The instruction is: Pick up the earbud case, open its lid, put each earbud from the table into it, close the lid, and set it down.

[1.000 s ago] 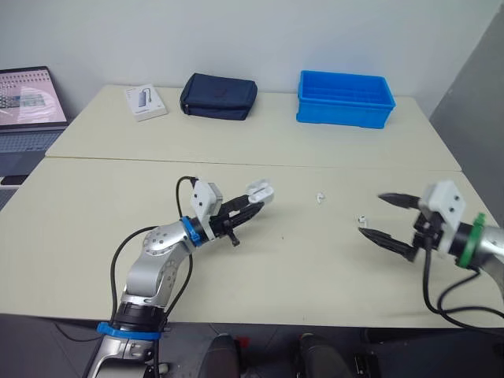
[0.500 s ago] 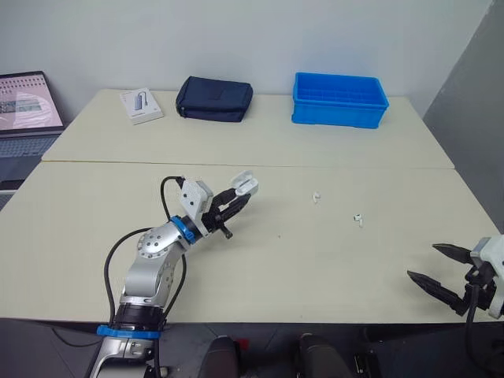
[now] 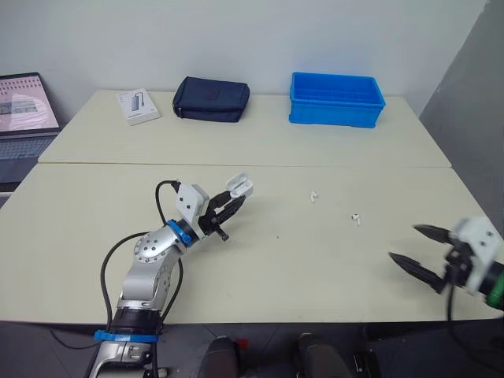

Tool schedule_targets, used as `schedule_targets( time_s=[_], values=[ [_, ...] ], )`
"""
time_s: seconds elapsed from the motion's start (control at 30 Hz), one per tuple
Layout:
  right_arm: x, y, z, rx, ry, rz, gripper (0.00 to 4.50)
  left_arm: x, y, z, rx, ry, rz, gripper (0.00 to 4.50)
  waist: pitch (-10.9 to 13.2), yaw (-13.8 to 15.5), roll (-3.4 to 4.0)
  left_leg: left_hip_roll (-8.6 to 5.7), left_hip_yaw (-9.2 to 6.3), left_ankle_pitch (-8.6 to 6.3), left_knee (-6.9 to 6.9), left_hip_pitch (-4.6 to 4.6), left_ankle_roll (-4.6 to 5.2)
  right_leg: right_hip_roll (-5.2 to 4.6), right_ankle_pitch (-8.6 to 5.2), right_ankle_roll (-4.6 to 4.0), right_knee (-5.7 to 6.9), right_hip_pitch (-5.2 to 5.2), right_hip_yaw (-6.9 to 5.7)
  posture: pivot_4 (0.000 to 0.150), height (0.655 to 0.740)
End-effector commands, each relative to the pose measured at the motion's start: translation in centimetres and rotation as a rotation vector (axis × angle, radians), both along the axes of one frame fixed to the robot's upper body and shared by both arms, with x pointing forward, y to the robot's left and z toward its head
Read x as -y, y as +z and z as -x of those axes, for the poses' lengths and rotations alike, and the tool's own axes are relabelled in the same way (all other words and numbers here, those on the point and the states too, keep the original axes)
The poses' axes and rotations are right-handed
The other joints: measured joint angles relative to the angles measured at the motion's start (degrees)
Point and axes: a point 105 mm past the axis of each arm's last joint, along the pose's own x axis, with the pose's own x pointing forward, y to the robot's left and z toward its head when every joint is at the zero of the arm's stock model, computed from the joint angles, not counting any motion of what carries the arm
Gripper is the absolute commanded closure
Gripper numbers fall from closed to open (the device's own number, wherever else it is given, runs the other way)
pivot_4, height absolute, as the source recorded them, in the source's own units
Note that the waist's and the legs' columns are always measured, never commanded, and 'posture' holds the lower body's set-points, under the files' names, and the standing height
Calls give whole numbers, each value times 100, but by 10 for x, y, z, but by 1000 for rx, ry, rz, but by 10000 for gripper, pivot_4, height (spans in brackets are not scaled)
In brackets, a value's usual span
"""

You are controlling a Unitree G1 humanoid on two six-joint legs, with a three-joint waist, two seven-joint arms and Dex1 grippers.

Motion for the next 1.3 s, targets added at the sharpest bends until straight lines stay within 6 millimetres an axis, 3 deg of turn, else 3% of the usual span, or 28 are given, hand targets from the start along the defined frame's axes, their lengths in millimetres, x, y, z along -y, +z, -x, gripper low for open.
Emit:
schedule_targets(
  time_s=[0.03, 0.27, 0.47, 0.63, 0.8, 0.9, 1.2, 1.3],
  values=[
    [-30, 5, -22, 61, -8, -3, 0, 0, 10, 0, 49, 2, -4, 37227, 0, -2, -1, 1, -2, 0, 2, 1, 0, 2, 0, 0, 0, 0, 0, 1500, 7357],
    [-94, -8, -104, 63, -179, -72, 0, 4, 9, 0, 50, -6, -14, 37227, 1, 4, -3, 0, 1, 0, 1, -10, -1, -1, 1, 0, -3, -8, -1, 1500, 7357],
    [-107, -17, -152, 72, -324, -80, 0, 7, 8, 2, 49, -11, -18, 37227, 1, 46, -2, 0, 1, 0, -1, -37, -1, -4, 13, -21, -5, -26, -9, 1500, 7357],
    [-102, -34, -168, 55, -414, -53, 0, 9, 9, 3, 49, -8, -17, 37227, 1, 53, -2, 1, 1, 0, -4, -39, -1, -4, 14, -24, -6, -28, -11, 1500, 7357],
    [-101, -49, -164, -11, -481, -86, 0, 8, 9, 4, 48, 1, -16, 37227, 0, 24, -1, 4, 0, 1, -4, -36, 0, -2, 15, -24, 0, -30, -10, 1500, 7357],
    [-104, -56, -156, -58, -489, -118, 5731, 7, 9, 4, 46, 4, -16, 37227, -1, 29, 1, 5, -2, 1, -2, -35, 0, -2, 14, -22, 2, -28, -12, 1500, 7357],
    [-103, -67, -147, -146, -516, -195, 38814, 9, 11, 3, 43, 6, -16, 37227, -2, 50, 0, 3, -3, 1, -1, -35, 0, -3, 11, -17, 0, -25, -13, 1500, 7357],
    [-110, -60, -144, -145, -433, -197, 40724, 8, 10, 3, 41, 11, -17, 37227, -2, 50, 0, 3, -2, 1, 1, -35, 0, -4, 8, -12, 0, -24, -13, 1500, 7357]
  ],
)
